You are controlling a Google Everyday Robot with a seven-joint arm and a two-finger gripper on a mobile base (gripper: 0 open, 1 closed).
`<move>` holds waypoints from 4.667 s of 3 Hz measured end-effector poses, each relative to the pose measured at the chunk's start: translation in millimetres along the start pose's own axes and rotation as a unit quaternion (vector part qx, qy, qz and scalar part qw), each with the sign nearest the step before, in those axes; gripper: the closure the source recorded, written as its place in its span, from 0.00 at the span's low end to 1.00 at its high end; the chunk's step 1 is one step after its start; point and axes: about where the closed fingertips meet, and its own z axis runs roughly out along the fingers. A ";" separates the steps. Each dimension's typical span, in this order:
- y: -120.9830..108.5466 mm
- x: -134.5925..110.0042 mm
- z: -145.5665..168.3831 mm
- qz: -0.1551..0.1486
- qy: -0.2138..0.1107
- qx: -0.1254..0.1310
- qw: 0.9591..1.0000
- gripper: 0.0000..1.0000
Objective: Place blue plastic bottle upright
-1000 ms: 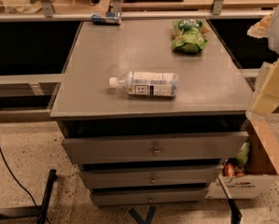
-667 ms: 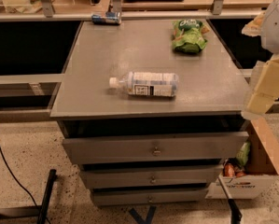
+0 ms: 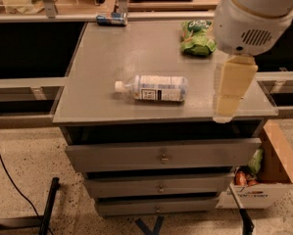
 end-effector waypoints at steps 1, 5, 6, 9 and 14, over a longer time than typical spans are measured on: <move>-10.4 -40.2 14.3 -0.026 0.005 -0.010 1.000 0.00; -93.8 -109.7 111.5 -0.058 -0.044 -0.056 0.996 0.00; -103.0 -111.2 136.5 -0.043 -0.048 -0.066 0.996 0.00; -99.8 -115.2 188.1 -0.003 -0.037 -0.065 0.997 0.00; -80.7 -133.0 171.5 -0.073 0.018 -0.095 0.993 0.99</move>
Offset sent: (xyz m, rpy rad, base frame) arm 0.0601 0.1003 -0.0322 -0.0681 0.0974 0.1269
